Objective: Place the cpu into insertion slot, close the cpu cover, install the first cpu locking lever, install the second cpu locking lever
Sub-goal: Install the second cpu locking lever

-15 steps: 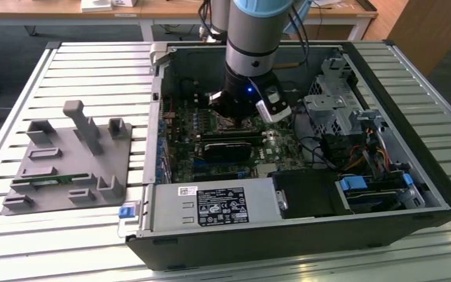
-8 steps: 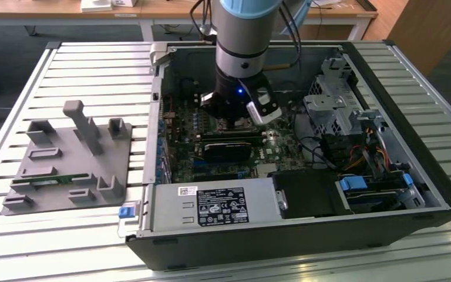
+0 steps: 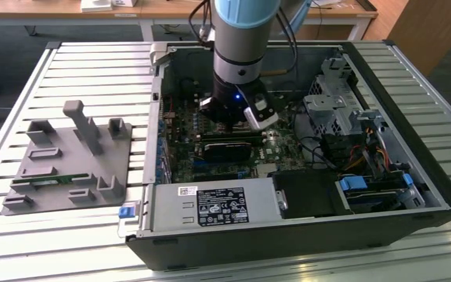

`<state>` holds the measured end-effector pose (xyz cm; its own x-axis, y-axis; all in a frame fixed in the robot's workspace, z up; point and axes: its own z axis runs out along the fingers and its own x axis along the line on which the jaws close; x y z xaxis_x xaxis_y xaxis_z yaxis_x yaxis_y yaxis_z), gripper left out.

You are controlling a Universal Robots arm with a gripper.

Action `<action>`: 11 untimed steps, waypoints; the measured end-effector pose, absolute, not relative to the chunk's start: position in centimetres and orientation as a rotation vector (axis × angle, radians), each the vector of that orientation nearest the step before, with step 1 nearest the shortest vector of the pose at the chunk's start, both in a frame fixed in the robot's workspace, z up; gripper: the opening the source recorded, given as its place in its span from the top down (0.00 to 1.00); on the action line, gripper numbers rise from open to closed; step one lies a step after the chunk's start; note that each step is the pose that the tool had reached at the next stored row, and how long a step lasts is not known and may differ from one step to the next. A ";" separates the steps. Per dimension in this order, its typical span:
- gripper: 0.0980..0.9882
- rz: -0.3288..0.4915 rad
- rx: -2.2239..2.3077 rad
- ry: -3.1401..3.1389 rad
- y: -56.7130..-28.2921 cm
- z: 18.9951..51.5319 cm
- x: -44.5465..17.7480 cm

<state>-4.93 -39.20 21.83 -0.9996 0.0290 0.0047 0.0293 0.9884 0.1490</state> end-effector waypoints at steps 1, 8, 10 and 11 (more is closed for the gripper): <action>0.99 -0.235 -0.046 -3.130 -39.2 21.7 -4.9; 0.99 -0.235 -0.046 -3.129 -39.3 21.2 -5.5; 0.99 -0.251 -0.047 -3.128 -39.4 21.1 -5.6; 0.99 -0.259 -0.049 -3.127 -39.4 21.1 -5.7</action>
